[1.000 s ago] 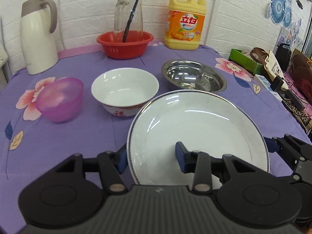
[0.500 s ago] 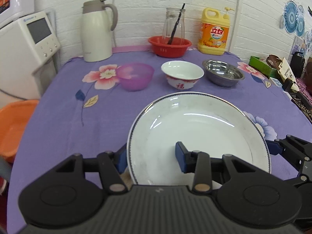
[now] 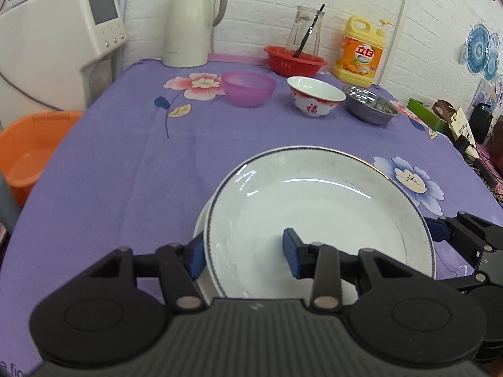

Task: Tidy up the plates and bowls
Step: 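Lift the plain white plate and lower it onto the floral plate, open both grippers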

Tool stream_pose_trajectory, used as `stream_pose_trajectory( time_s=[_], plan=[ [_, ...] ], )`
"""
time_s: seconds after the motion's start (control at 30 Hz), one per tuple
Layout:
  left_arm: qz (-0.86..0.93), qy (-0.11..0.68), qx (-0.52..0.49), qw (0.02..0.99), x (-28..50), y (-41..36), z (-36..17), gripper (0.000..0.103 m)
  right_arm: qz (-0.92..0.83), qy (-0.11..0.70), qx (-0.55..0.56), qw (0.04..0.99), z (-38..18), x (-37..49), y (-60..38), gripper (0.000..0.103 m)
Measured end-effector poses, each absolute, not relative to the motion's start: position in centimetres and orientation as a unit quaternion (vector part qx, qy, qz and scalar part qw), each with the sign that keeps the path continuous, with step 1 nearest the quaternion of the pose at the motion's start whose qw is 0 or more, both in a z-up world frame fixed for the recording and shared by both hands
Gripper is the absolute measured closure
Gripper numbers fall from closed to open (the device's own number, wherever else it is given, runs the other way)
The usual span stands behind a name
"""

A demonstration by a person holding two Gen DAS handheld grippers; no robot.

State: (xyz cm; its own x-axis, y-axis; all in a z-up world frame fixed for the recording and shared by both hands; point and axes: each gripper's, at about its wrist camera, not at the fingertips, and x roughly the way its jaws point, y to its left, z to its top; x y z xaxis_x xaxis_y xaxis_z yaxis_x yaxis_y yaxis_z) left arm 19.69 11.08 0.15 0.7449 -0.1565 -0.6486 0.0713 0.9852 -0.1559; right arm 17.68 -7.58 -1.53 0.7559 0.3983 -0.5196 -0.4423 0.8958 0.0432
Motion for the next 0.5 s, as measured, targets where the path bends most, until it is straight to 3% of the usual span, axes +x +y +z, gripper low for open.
stream_pose_trajectory(
  time_s=[0.3, 0.4, 0.5],
  plan=[
    [-0.066, 0.346, -0.057, 0.934, 19.9, 11.0, -0.2, 0.06, 0.236, 0.281, -0.025, 0.93, -2.3, 18.3, -8.3, 0.0],
    [-0.067, 0.336, -0.078, 0.936, 19.6, 11.6, 0.1, 0.029, 0.232, 0.268, -0.019, 0.935, -2.0, 18.1, -8.7, 0.0],
    [-0.064, 0.327, -0.097, 0.938, 19.3, 12.1, 0.8, 0.026, 0.221, 0.251, 0.001, 0.942, -1.5, 18.1, -9.7, 0.0]
  ],
)
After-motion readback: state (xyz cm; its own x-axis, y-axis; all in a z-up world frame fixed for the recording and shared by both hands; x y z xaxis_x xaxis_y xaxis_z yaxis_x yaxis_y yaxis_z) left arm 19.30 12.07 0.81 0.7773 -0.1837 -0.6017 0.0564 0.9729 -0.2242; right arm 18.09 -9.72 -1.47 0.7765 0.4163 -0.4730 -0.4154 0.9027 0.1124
